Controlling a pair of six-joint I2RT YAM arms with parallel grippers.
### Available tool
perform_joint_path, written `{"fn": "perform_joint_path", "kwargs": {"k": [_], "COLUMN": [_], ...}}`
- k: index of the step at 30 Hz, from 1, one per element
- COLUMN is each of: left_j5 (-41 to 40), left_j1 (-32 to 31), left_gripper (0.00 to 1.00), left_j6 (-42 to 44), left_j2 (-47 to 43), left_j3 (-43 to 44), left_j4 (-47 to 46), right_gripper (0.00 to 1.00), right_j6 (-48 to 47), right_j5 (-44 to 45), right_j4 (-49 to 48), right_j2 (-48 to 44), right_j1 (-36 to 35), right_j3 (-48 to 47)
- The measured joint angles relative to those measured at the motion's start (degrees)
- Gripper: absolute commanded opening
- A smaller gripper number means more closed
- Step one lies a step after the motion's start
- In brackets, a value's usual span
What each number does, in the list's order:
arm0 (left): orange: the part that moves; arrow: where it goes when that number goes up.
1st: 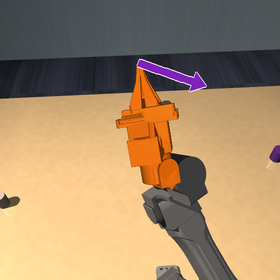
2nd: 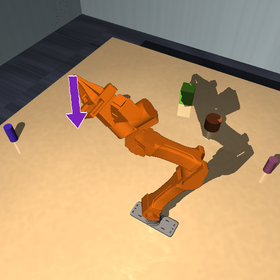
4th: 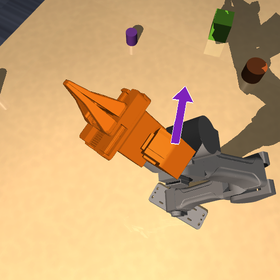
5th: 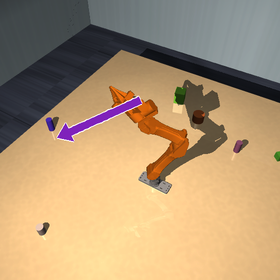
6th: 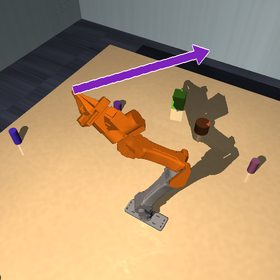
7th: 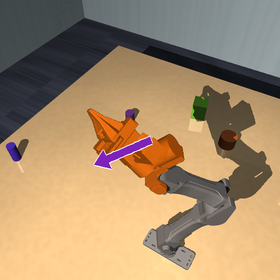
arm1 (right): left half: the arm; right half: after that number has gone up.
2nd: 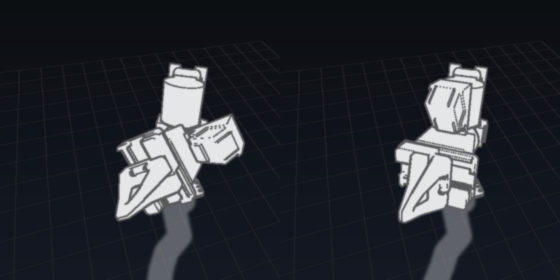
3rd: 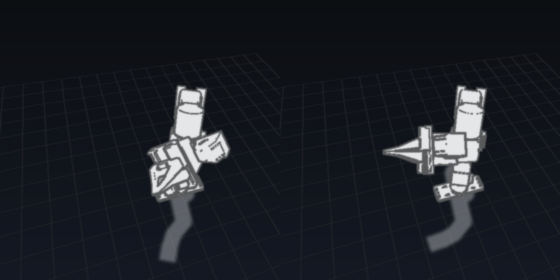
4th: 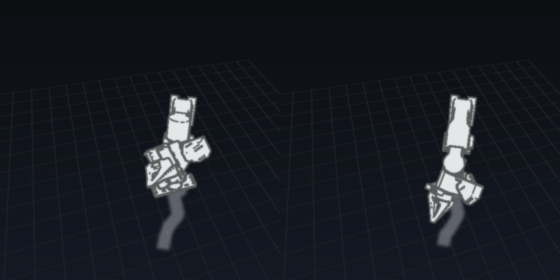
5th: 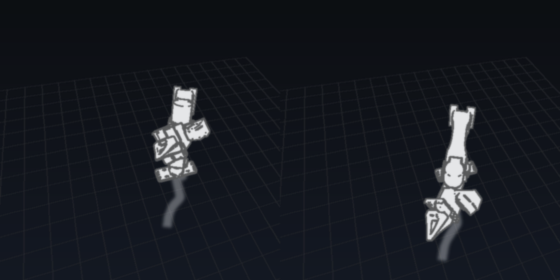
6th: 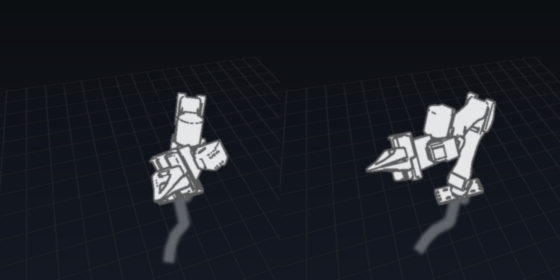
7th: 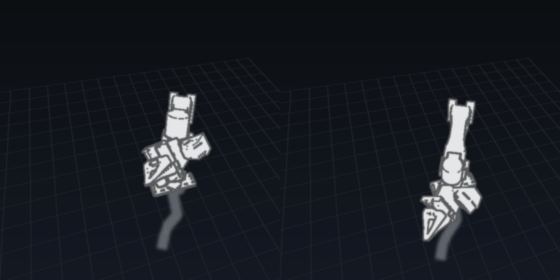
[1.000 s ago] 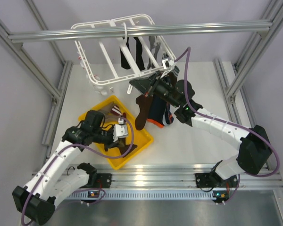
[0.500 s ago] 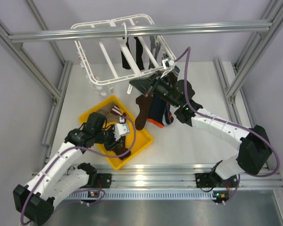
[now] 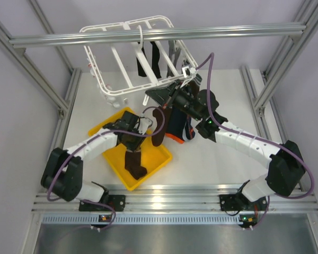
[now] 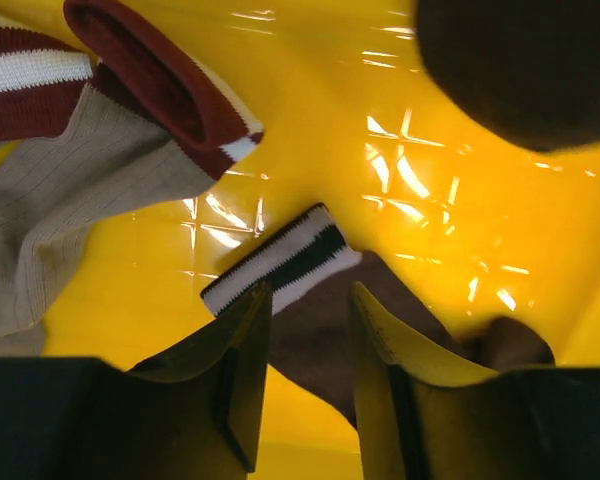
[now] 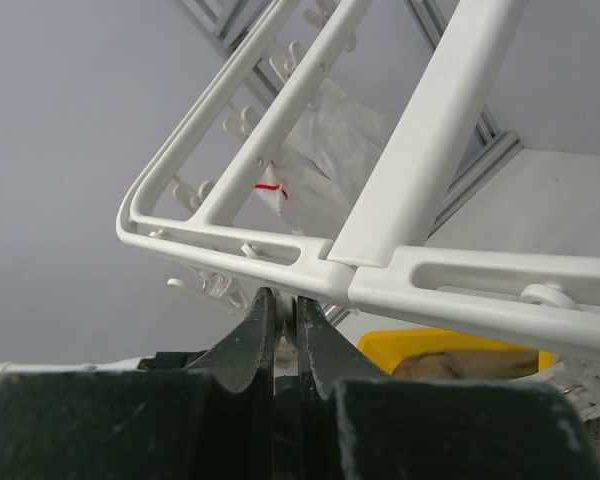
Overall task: Clip the socks to the hanger
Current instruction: Pick up the sock from the bin.
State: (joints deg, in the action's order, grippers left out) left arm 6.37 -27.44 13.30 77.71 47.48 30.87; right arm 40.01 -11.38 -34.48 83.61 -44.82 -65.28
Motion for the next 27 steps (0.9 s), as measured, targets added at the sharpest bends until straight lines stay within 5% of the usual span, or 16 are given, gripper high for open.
{"fn": "perform_joint_path", "kwargs": {"k": [4, 12, 17, 20, 26, 27], "left_j5": [-4.31, -8.02, -7.15, -5.99, -4.59, -3.78], "left_j1": [0.00, 0.00, -0.09, -0.90, -7.69, -8.70], "left_gripper": [0.53, 0.49, 0.08, 0.00, 0.00, 0.16], "left_j6": [-4.26, -11.93, -13.94, -13.14, -5.05, -2.93], "left_j2": [7.32, 16.20, 16.68, 16.35, 6.27, 3.54], "left_j3": [3.28, 8.74, 9.31, 9.29, 2.78, 1.11], "left_j4": [0.48, 2.14, 2.56, 2.54, -1.22, -2.14], "right_gripper": [0.00, 0.00, 0.00, 0.00, 0.00, 0.00], "right_j6": [-0.35, -0.50, -0.57, -0.63, -0.90, -0.90], "right_j5": [-0.02, -0.11, -0.15, -0.15, -0.22, -0.24], "right_j4": [0.00, 0.11, 0.26, 0.26, 0.26, 0.24], "right_j2": [0.00, 0.00, 0.00, 0.00, 0.00, 0.00], "right_j1": [0.02, 0.28, 0.39, 0.39, 0.44, 0.44], "right_j3": [0.00, 0.00, 0.00, 0.00, 0.00, 0.00]}}
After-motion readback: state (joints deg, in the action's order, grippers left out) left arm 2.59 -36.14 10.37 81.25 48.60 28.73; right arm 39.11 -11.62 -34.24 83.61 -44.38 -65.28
